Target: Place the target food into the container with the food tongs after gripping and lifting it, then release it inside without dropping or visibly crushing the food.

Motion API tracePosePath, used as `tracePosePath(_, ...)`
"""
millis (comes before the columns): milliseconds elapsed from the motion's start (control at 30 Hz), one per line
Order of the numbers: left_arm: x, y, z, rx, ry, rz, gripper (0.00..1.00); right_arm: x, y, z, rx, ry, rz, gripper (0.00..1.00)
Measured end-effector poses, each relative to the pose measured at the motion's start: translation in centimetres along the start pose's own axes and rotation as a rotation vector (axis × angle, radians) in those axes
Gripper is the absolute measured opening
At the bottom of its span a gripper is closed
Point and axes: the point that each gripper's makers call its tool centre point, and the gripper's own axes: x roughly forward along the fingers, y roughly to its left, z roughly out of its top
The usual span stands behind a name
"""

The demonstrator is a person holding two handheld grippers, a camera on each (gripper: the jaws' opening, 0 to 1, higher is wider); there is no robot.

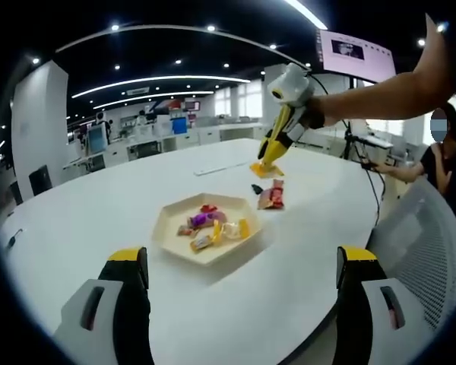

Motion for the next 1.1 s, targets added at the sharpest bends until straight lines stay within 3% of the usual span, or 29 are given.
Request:
tracePosePath(400,0.0,-0.3,0.3,-0.016,-0.012,-0.017,0.99,3.3,2.1,7.4,-0.083,-0.013,0.048,0.18)
tracePosePath(633,0.1,-0.2,0.1,0.007,-0.007,-0.008,0.99,4.7,2.7,10.6,-0.125,-0.003,0.069,0.18)
tracePosePath(867,0.3,-0.8,0.0,0.003,0.005,-0.036,0.99,4.5,2.4,12.5,-0.150,0.026,0.076,0.18)
tracePosePath(1100,0.2,-0.8,0.0,0.001,0.005,-0.037,0.99,4.2,2.4,13.1,-0.171,0.036,0.077,0.18)
